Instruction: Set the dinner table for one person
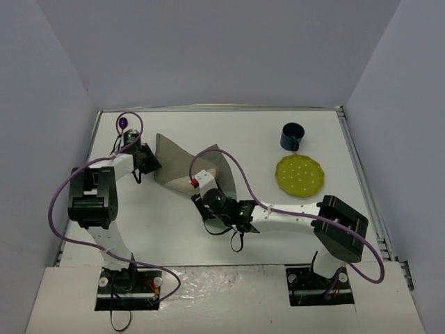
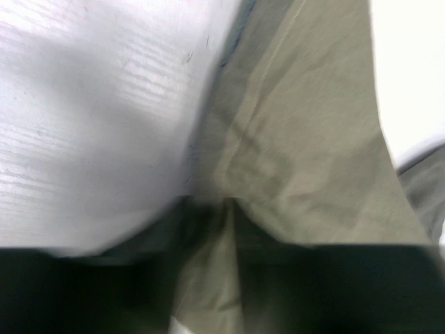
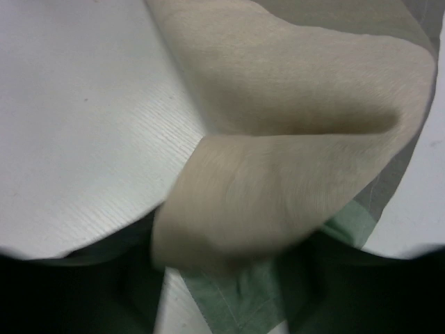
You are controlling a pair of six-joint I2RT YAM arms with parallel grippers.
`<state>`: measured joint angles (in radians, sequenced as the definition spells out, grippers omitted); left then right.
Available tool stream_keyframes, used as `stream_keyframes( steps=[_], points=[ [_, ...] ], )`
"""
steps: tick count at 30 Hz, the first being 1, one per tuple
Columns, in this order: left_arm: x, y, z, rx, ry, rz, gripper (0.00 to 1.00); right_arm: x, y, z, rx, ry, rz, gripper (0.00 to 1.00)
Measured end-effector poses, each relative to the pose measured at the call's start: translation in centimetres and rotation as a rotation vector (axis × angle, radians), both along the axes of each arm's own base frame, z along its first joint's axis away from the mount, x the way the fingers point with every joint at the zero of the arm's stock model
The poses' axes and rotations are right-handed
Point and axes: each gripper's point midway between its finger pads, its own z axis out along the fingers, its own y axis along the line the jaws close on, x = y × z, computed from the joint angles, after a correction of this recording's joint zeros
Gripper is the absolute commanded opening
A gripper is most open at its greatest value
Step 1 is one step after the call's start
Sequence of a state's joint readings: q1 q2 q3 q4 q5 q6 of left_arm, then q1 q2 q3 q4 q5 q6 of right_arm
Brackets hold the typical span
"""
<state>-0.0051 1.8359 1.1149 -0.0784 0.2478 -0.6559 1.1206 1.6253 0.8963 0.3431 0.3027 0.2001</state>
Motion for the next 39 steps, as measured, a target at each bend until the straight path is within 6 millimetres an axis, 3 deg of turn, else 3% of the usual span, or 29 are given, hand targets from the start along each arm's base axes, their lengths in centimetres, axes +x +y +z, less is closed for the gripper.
stream_keyframes(
  steps=[3, 6, 8, 12, 16, 19, 21, 25, 31, 33, 37, 39],
  points=[
    [-0.5, -0.2, -0.6, -0.009, 0.031, -0.005, 0.00, 0.8, -0.8, -0.1, -0.016, -0.007, -0.030, 0.06],
    [-0.9, -0.1, -0.3, -0.001, 0.060, -0.017, 0.00, 1.8, -2.3, 0.3, -0.042, -0.014, -0.064, 0.00],
    [-0.7, 0.0, 1.1, 0.013, 0.064, -0.034, 0.00, 2.6, -3.9, 1.3, -0.050, -0.020, -0.093, 0.00],
    [0.6, 0.0, 7.0, 0.038, -0.014, -0.071, 0.00, 4.4, -7.2, 5.8, -0.015, -0.070, -0.159, 0.00],
    [0.5, -0.2, 15.8, 0.063, -0.194, -0.104, 0.00, 4.7, -8.5, 11.4, 0.056, -0.156, -0.168, 0.00],
    [-1.0, -0.1, 20.6, 0.081, -0.302, -0.114, 0.00, 4.5, -8.9, 13.5, 0.079, -0.195, -0.159, 0.00],
    [-2.3, -0.1, 22.2, 0.085, -0.345, -0.115, 0.00, 4.4, -9.2, 13.6, 0.069, -0.199, -0.153, 0.00],
    [-5.4, -0.1, 20.5, 0.078, -0.312, -0.112, 0.00, 3.8, -9.6, 11.2, 0.022, -0.157, -0.129, 0.01],
    [-10.4, 0.1, 12.2, 0.066, -0.095, -0.095, 0.00, 2.0, -10.0, 5.7, -0.046, -0.030, -0.095, 0.07],
    [-11.8, 0.1, 10.6, 0.060, -0.044, -0.090, 0.00, 1.5, -10.2, 4.7, -0.053, 0.005, -0.088, 0.13],
    [-12.3, -0.5, 10.9, 0.044, -0.064, -0.092, 0.00, 1.0, -10.0, 3.7, -0.050, 0.044, -0.088, 0.45],
    [-12.0, -1.0, 11.7, 0.050, -0.101, -0.097, 0.00, 0.8, -10.0, 3.1, -0.064, 0.060, -0.084, 0.55]
  ],
)
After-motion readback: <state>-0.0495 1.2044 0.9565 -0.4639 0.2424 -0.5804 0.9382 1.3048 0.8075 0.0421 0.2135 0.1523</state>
